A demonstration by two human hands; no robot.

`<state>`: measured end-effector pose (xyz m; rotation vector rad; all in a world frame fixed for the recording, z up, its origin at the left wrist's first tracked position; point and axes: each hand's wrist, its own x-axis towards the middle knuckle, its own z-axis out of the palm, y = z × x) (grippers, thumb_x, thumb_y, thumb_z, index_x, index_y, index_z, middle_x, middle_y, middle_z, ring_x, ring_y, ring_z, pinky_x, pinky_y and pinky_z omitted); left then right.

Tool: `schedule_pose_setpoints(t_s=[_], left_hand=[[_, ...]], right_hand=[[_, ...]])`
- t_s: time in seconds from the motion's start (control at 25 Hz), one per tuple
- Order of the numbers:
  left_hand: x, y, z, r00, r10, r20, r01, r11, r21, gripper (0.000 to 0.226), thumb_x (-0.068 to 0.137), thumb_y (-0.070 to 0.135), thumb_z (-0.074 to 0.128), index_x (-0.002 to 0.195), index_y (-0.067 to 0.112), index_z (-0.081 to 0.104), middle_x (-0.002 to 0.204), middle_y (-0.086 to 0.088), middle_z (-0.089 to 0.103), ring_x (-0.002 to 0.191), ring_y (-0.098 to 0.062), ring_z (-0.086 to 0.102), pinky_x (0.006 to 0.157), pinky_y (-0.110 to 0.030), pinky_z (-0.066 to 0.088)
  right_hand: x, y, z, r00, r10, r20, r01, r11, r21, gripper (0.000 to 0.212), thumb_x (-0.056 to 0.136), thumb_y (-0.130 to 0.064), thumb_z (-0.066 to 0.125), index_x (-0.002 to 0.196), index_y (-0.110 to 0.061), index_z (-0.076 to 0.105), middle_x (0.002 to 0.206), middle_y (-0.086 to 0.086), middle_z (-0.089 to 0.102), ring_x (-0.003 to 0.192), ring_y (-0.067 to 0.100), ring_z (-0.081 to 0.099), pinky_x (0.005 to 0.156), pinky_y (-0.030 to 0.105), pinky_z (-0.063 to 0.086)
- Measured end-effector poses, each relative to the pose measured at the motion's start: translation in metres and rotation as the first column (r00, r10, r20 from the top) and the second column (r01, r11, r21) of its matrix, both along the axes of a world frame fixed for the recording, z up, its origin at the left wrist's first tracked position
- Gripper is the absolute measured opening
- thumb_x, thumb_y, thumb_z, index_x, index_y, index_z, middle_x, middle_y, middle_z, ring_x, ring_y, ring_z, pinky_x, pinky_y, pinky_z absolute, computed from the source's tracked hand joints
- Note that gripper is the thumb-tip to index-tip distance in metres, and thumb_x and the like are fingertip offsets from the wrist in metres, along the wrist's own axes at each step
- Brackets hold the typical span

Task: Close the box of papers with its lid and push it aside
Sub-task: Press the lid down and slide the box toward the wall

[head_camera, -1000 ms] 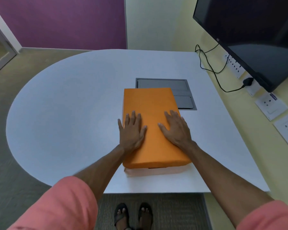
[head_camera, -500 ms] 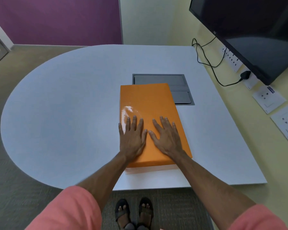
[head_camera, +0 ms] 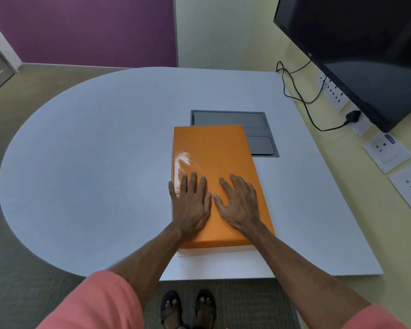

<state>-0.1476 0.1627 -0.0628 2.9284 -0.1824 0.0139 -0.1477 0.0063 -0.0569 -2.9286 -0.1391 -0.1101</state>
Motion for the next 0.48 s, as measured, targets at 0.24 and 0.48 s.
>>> schedule_pose_setpoints(t_s=[0.24,0.48], left_hand=[[0.065,0.012,0.023,0.995,-0.076,-0.062,0.072,0.995,-0.074,0.068,0.096,0.056,0.020,0.153,0.021,0.014,0.163,-0.007,-0.003,0.150,-0.027,-0.005,0.118,-0.052,-0.003],[0.118,0.016,0.032,0.970,-0.087,-0.228,0.091,0.996,0.009,0.071,0.096,0.057,0.021,0.154,0.021,0.001,0.163,-0.007,-0.011,0.149,-0.031,-0.012,0.116,-0.057,-0.002]], right_hand=[[0.066,0.006,0.021,0.998,0.020,-0.055,-0.017,0.998,0.058,0.066,0.090,-0.058,0.033,0.149,-0.029,0.030,0.160,0.010,0.022,0.148,0.027,0.017,0.120,0.047,0.012],[0.131,0.015,0.029,0.970,-0.001,-0.244,-0.005,1.000,-0.022,0.071,0.091,-0.062,0.031,0.152,-0.033,0.012,0.163,0.008,0.006,0.150,0.030,0.002,0.118,0.055,0.006]])
